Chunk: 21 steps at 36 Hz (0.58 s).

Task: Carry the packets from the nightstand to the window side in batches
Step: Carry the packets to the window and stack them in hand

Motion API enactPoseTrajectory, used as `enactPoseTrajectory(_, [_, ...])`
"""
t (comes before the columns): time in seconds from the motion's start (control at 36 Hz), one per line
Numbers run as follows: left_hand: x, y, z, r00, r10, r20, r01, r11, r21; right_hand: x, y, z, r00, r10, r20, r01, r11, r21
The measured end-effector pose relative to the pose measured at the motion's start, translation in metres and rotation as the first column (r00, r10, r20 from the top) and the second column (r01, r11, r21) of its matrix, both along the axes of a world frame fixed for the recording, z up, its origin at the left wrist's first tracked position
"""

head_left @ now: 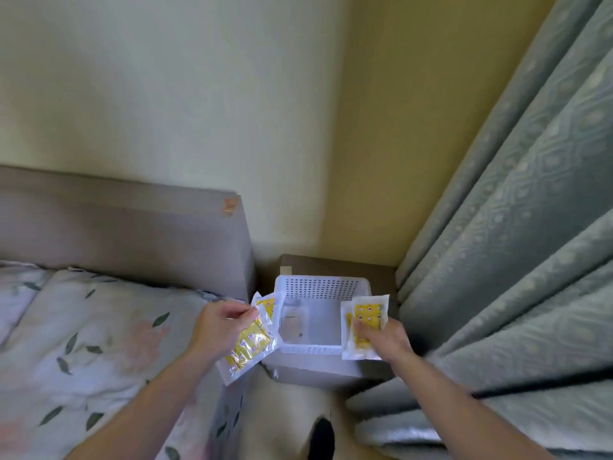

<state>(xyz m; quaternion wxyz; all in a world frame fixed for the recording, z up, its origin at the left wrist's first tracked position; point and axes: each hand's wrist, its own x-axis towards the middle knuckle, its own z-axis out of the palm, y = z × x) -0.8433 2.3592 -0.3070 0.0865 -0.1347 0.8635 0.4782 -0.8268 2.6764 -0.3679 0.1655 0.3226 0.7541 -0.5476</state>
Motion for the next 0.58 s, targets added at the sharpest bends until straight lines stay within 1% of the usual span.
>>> enactPoseTrajectory(0.08, [-0.023, 0.003, -0.012, 0.997, 0.061, 0.052, -0.062, 0.998, 0.016, -0.038, 0.001, -0.020, 0.998, 0.032, 0.062, -0.034, 0.999, 0.035])
enactPoseTrajectory(0.25, [-0.061, 0.012, -0.039, 0.986, 0.084, 0.147, -0.093, 0.994, 0.058, -0.090, -0.006, -0.060, 0.979, 0.087, 0.187, -0.108, 0.989, 0.103])
enactPoseTrajectory(0.33, [-0.077, 0.014, -0.055, 0.982, 0.058, 0.179, -0.065, 0.997, 0.035, -0.110, -0.011, -0.074, 0.968, 0.105, 0.226, -0.140, 0.980, 0.144])
enactPoseTrajectory(0.42, [-0.094, 0.014, -0.069, 0.976, 0.007, 0.217, -0.012, 1.000, 0.023, -0.124, -0.016, -0.090, 0.952, 0.117, 0.283, -0.164, 0.975, 0.149])
enactPoseTrajectory(0.58, [-0.120, 0.015, -0.095, 0.973, -0.004, 0.233, 0.000, 1.000, 0.020, -0.148, -0.022, -0.140, 0.910, 0.141, 0.390, -0.220, 0.961, 0.166])
